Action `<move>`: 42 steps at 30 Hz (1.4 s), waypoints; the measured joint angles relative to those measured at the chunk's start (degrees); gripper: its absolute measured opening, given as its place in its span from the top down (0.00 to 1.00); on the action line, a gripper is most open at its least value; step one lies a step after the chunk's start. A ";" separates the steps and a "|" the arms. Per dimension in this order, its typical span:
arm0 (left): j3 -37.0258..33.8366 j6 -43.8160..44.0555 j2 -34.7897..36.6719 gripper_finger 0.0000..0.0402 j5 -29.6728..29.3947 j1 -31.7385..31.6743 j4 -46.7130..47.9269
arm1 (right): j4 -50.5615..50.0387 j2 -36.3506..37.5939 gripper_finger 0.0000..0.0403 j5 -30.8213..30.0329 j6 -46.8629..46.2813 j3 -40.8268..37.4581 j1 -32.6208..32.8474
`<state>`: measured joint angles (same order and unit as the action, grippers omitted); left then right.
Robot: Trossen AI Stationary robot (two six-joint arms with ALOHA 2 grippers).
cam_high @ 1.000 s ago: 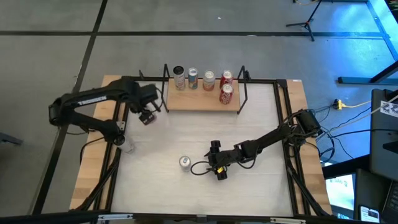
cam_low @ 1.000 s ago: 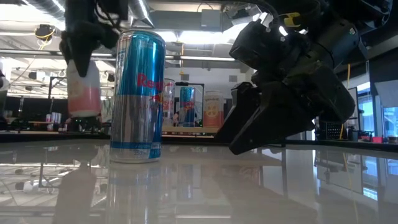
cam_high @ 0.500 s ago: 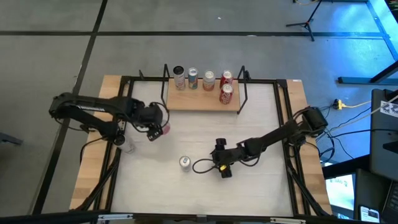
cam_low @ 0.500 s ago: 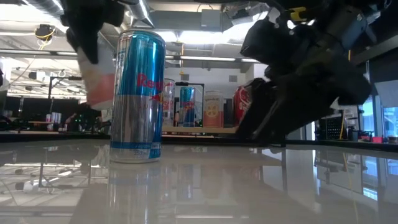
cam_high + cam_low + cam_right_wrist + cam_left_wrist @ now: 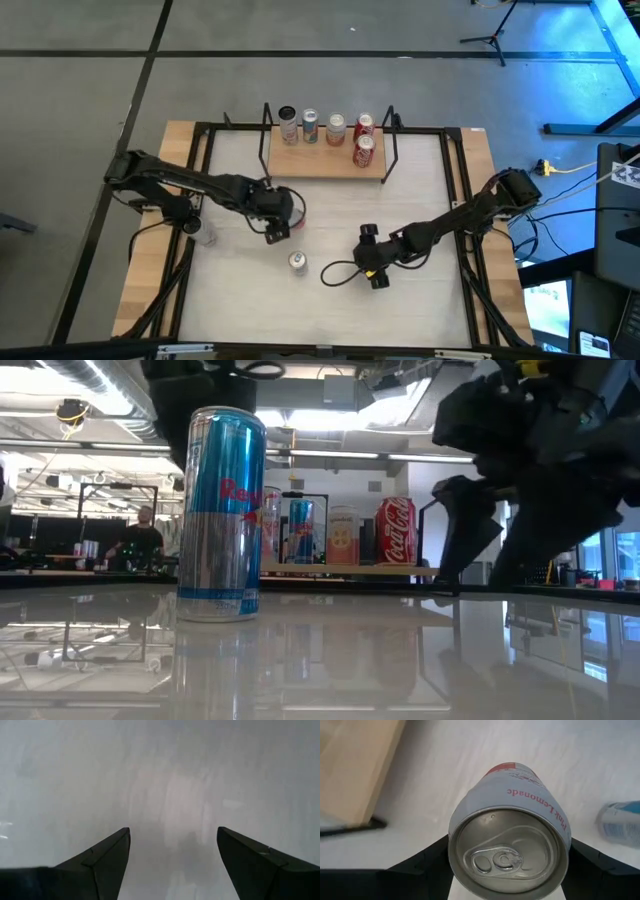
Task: Place canned beverage on shelf
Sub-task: Put the pink soda can align with the other pink soda can on the shelf
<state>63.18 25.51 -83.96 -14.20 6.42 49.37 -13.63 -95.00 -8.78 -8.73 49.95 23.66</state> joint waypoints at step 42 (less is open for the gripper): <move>40.81 -17.31 -34.53 0.11 4.86 -0.64 11.64 | 13.90 20.92 0.27 -9.66 -9.06 -22.62 -0.81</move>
<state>103.99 8.20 -118.49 -9.34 5.77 61.01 0.27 -74.08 -18.44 -17.78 27.33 22.85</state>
